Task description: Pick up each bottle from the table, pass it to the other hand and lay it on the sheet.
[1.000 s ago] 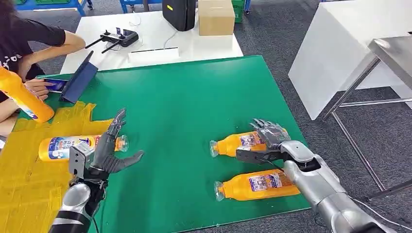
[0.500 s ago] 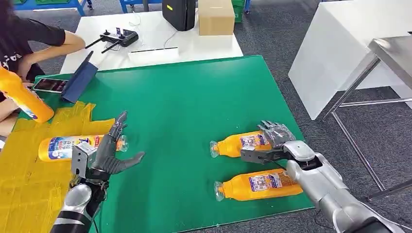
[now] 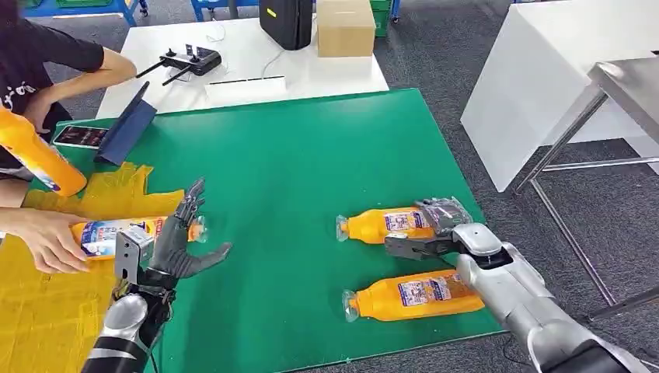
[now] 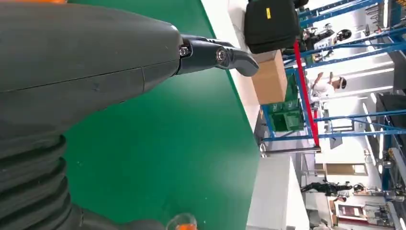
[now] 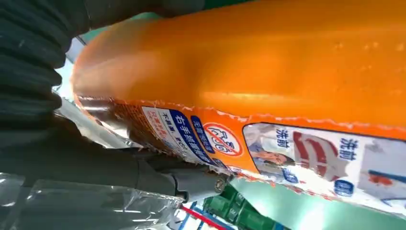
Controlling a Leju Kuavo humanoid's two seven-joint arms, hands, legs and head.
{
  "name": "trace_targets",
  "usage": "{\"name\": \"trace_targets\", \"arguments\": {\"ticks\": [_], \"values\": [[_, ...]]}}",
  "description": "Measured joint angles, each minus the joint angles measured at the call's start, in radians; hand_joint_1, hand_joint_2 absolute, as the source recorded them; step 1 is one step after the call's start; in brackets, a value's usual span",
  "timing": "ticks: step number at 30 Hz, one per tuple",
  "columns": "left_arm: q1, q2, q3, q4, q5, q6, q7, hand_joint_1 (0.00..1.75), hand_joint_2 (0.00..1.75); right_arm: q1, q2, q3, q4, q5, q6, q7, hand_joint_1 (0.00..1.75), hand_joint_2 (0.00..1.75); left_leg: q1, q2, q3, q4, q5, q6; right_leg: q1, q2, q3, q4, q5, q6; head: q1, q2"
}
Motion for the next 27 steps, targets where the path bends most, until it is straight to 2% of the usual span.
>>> {"name": "trace_targets", "arguments": {"ticks": [9,15,25,27], "values": [[0.0,-0.002,0.0,0.0,0.007,0.0,0.0,0.0,1.75,0.006,0.048,-0.008,0.02,0.022,-0.075,0.018,1.75,1.75,0.0,0.0,0.0,0.0,0.0,0.0,0.0,0.0,0.0,0.0,0.0,0.0,0.0,0.0],[0.001,-0.006,0.0,0.0,0.036,-0.038,0.017,0.0,1.75,0.056,0.088,-0.084,-0.022,0.026,-0.23,0.055,1.75,1.75,0.0,0.0,-0.001,0.0,0.0,0.0,0.0,0.0,0.0,0.0,0.0,0.0,0.0,0.0],[0.001,-0.011,0.0,0.0,0.051,-0.056,0.023,0.0,1.75,0.094,0.118,-0.152,-0.075,0.02,-0.248,0.057,1.75,1.75,0.0,-0.001,-0.001,0.0,0.0,0.0,0.0,-0.001,-0.001,0.0,0.0,0.0,0.0,0.0],[0.001,-0.012,-0.002,0.0,0.073,-0.096,0.035,0.0,1.75,0.114,0.13,-0.174,-0.101,0.01,-0.301,0.045,1.75,1.75,0.0,-0.001,-0.001,0.0,0.0,0.0,0.0,-0.001,-0.001,0.0,0.0,0.0,0.0,0.0]]}}
